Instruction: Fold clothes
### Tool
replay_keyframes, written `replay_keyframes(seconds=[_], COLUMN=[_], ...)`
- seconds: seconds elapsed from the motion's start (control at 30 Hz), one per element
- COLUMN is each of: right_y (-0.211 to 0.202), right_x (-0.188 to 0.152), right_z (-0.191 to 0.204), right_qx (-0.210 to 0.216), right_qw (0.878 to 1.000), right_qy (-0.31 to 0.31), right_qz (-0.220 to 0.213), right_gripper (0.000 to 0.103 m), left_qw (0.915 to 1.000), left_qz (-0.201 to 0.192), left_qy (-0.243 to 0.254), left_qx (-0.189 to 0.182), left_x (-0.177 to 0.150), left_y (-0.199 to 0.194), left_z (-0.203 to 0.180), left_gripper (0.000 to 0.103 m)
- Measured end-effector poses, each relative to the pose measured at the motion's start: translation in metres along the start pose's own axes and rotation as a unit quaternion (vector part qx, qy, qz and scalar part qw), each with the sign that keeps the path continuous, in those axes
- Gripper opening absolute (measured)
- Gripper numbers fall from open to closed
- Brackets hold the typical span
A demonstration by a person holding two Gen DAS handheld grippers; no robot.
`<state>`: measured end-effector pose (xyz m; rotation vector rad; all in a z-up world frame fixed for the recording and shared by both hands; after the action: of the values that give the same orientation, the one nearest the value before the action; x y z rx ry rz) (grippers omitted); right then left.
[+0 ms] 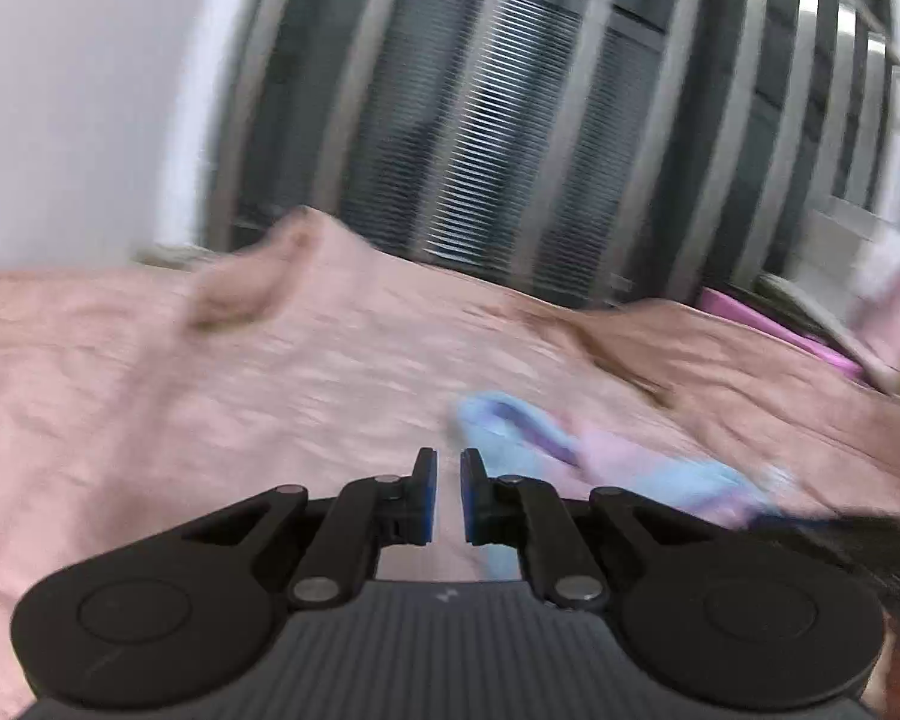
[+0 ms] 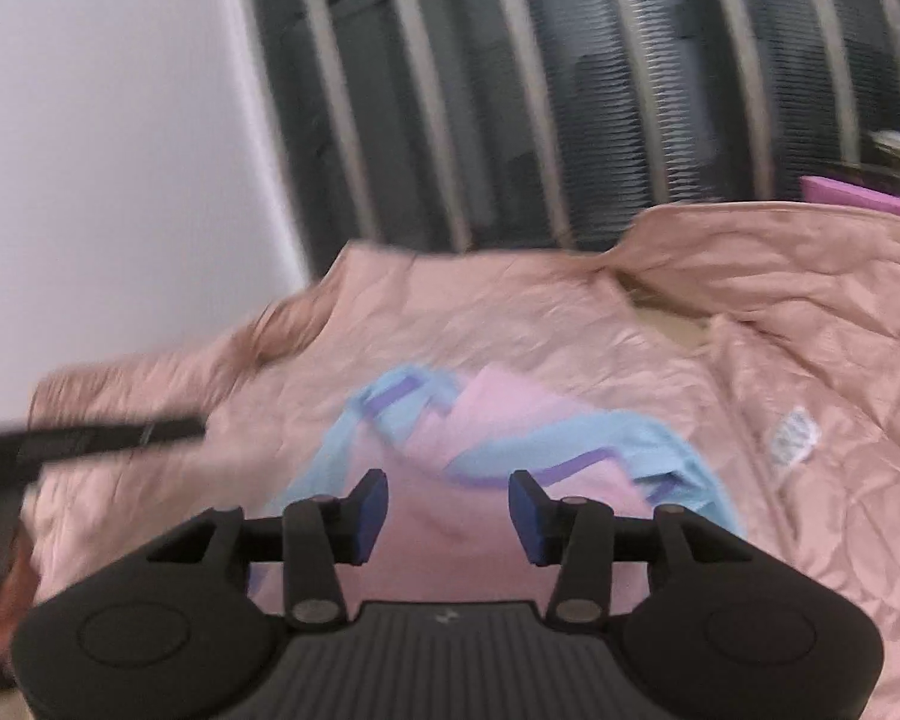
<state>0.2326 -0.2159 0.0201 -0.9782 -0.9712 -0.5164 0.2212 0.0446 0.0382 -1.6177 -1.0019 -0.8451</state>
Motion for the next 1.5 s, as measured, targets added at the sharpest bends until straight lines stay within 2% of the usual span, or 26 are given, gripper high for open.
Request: replay_keyframes(seconds=[0.13, 0.17, 0.2, 0.27, 0.3, 0.33, 0.37, 0.43, 0.5, 0.57, 0.7, 0.8, 0.83, 0.9, 0.97, 1.0, 1.07, 1.1, 1.17, 1.23, 1.3, 1.37, 1.43, 1.5], right_y=[0.002, 0.006, 0.011, 0.020, 0.024, 0.026, 0.026, 0.019, 0.013, 0.008, -0.001, -0.016, -0.018, -0.018, -0.014, -0.011, -0.008, -0.005, 0.000, 0.005, 0.007, 0.004, 0.000, -0.001], right_x=[-0.008, -0.013, -0.018, -0.028, -0.030, -0.030, -0.027, -0.017, -0.011, -0.007, -0.002, 0.003, 0.004, 0.006, 0.004, 0.003, 0.001, -0.001, -0.006, -0.010, -0.012, -0.010, -0.010, -0.015], right_z=[0.031, 0.039, 0.046, 0.061, 0.063, 0.059, 0.054, 0.037, 0.024, 0.014, 0.005, 0.009, 0.010, 0.012, 0.014, 0.015, 0.021, 0.025, 0.034, 0.039, 0.042, 0.039, 0.040, 0.053], right_qx=[0.103, 0.113, 0.104, 0.086, 0.071, 0.052, 0.034, 0.010, 0.002, 0.002, 0.002, 0.024, 0.023, 0.014, 0.019, 0.022, 0.029, 0.032, 0.016, 0.001, -0.005, 0.008, 0.062, 0.136], right_qw=[0.992, 0.990, 0.988, 0.984, 0.984, 0.986, 0.990, 0.996, 0.999, 1.000, 0.999, 0.996, 0.996, 0.996, 0.996, 0.997, 0.997, 0.997, 0.997, 0.997, 0.996, 0.997, 0.996, 0.987], right_qy=[-0.049, -0.067, -0.088, -0.129, -0.135, -0.130, -0.118, -0.072, -0.037, -0.010, 0.007, 0.005, 0.000, -0.008, -0.011, -0.015, -0.025, -0.035, -0.056, -0.074, -0.082, -0.069, -0.058, -0.080], right_qz=[0.049, 0.060, 0.070, 0.090, 0.091, 0.085, 0.075, 0.047, 0.024, 0.002, -0.040, -0.082, -0.088, -0.089, -0.082, -0.078, -0.066, -0.053, -0.045, -0.033, -0.024, -0.022, -0.012, 0.010], right_gripper=[0.046, 0.046, 0.043, 0.030, 0.013, 0.004, 0.003, 0.003, 0.003, 0.003, 0.003, 0.003, 0.003, 0.003, 0.003, 0.003, 0.004, 0.006, 0.010, 0.032, 0.037, 0.037, 0.040, 0.045], left_qw=[0.9987, 0.9986, 0.9986, 0.9984, 0.9978, 0.9964, 0.9937, 0.9879, 0.9871, 0.9872, 0.9813, 0.9819, 0.9845, 0.9913, 0.9949, 0.9960, 0.9971, 0.9965, 0.9949, 0.9931, 0.9924, 0.9906, 0.9882, 0.9866], left_qz=[0.028, 0.028, 0.026, 0.029, 0.038, 0.051, 0.070, 0.099, 0.116, 0.121, 0.113, 0.101, 0.096, 0.087, 0.079, 0.079, 0.070, 0.064, 0.042, 0.016, -0.009, -0.035, -0.050, -0.054], left_qy=[-0.040, -0.045, -0.046, -0.048, -0.051, -0.055, -0.061, -0.065, -0.041, 0.011, 0.112, 0.152, 0.141, 0.085, 0.028, 0.009, -0.032, -0.051, -0.087, -0.108, -0.105, -0.103, -0.105, -0.113], left_qx=[0.008, 0.009, 0.007, -0.008, -0.020, -0.038, -0.063, -0.099, -0.103, -0.104, -0.109, -0.050, -0.040, -0.050, -0.055, -0.040, 0.001, 0.019, 0.030, 0.043, 0.063, 0.083, 0.100, 0.104], left_x=[0.002, 0.003, 0.003, 0.003, 0.002, 0.000, -0.004, -0.011, -0.016, -0.022, -0.037, -0.046, -0.045, -0.039, -0.033, -0.030, -0.026, -0.024, -0.018, -0.013, -0.008, -0.003, 0.000, 0.001], left_y=[0.009, 0.009, 0.006, 0.004, 0.005, 0.007, 0.011, 0.022, 0.027, 0.029, 0.024, 0.027, 0.028, 0.027, 0.026, 0.027, 0.027, 0.026, 0.021, 0.014, 0.007, 0.000, -0.005, -0.007], left_z=[0.014, 0.015, 0.016, 0.014, 0.012, 0.010, 0.006, -0.002, -0.015, -0.035, -0.070, -0.082, -0.081, -0.070, -0.053, -0.044, -0.025, -0.016, -0.002, 0.008, 0.011, 0.014, 0.017, 0.021], left_gripper=[0.010, 0.015, 0.023, 0.059, 0.065, 0.074, 0.081, 0.081, 0.081, 0.082, 0.087, 0.087, 0.085, 0.076, 0.054, 0.036, 0.018, 0.015, 0.011, 0.010, 0.010, 0.010, 0.010, 0.011])
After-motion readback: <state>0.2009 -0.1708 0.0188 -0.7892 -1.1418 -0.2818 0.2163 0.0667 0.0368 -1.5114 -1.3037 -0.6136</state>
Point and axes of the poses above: each gripper's, at about its wrist camera, not at the fingertips, and y roughly the way its jaws point, z to its left, x to its top, the point moved 3 cm from there along y, roughly the way its jaws point, and after that the axes turned 1 degree about -z, right-handed, at the moved point
